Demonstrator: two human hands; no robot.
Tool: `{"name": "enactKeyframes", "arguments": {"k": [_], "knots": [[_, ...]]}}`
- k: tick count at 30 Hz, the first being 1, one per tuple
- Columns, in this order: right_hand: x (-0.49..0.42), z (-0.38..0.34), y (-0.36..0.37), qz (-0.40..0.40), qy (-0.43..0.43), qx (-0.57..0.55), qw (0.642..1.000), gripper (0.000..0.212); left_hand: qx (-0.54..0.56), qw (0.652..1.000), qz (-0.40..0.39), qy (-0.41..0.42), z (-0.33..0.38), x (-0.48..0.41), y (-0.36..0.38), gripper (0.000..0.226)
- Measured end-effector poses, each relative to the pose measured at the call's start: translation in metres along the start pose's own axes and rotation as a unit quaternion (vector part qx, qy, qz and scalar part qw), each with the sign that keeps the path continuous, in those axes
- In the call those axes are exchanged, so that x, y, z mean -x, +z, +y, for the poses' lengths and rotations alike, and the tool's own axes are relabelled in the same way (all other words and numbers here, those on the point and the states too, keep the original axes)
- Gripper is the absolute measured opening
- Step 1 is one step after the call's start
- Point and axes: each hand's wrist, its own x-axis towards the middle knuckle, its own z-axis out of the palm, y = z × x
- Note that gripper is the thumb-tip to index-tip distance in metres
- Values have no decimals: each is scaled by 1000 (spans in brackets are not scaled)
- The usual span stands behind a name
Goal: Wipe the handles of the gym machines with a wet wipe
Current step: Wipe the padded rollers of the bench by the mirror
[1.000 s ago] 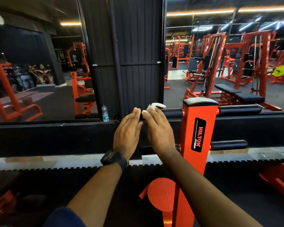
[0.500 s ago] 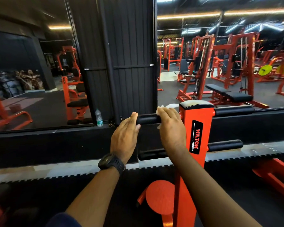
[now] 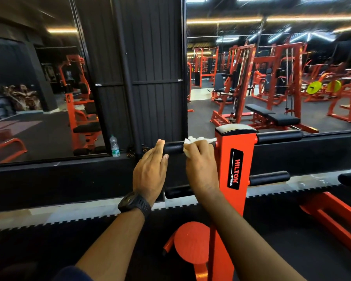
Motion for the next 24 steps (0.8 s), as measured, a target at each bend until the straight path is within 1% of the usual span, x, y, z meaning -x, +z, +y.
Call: {"name": "enactKeyframes", "arguments": {"k": [1, 2, 4, 5, 6, 8, 9, 10, 11, 12, 13, 14, 15, 17, 18, 21, 22, 24], "knots": [[-3, 5, 0, 8, -5, -2, 1000, 21, -1, 1000, -2, -1, 0, 0, -1, 47], [-6, 13, -2, 25, 23, -16, 999, 21, -4, 1000, -2, -2, 1, -1, -2, 47], [-11, 18, -9, 69, 131, -42, 988, 18, -12, 1000, -6, -1, 0, -1, -4, 47], [-11, 14, -9, 71, 154, -46, 984, 15, -15, 1000, -7, 0, 0, -2, -4, 47], [-9, 3, -8, 59, 137, -28, 988, 13, -16, 1000, -9, 0, 0, -2, -4, 48], [5, -15, 1, 17, 47, 4, 999, 16, -11, 1000, -12, -7, 3, -1, -4, 47], [8, -10, 6, 17, 54, -5, 998, 15, -9, 1000, -14, -13, 4, -1, -4, 47], [7, -3, 8, 24, 116, -31, 992, 10, -7, 1000, -16, -18, 5, -1, -5, 47], [5, 7, 11, 47, 200, -67, 976, 8, -6, 1000, -17, -18, 5, -1, -6, 47], [3, 14, 13, 85, 279, -121, 949, 13, -8, 1000, -17, -17, 4, -1, -6, 47], [3, 13, 17, 118, 326, -174, 922, 13, -12, 1000, -17, -14, 3, -1, -6, 47], [5, 2, 19, 124, 340, -218, 906, 7, -16, 1000, -16, -10, 3, -1, -6, 47], [6, -13, 21, 113, 327, -245, 906, 6, -19, 1000, -15, -8, 3, -1, -6, 47], [12, -37, 23, 94, 289, -302, 904, 13, -19, 1000, -16, -14, 4, -1, -5, 47], [13, -40, 23, 109, 300, -325, 890, 17, -18, 1000, -18, -19, 4, -1, -5, 48], [11, -38, 29, 183, 400, -346, 829, 20, -24, 999, -24, -12, 2, -1, -7, 47], [12, -43, 33, 180, 411, -356, 820, 19, -25, 999, -26, -9, 2, -2, -8, 47], [14, -58, 37, 127, 406, -391, 816, 18, -16, 999, -35, -16, 2, -3, -8, 49]]}}
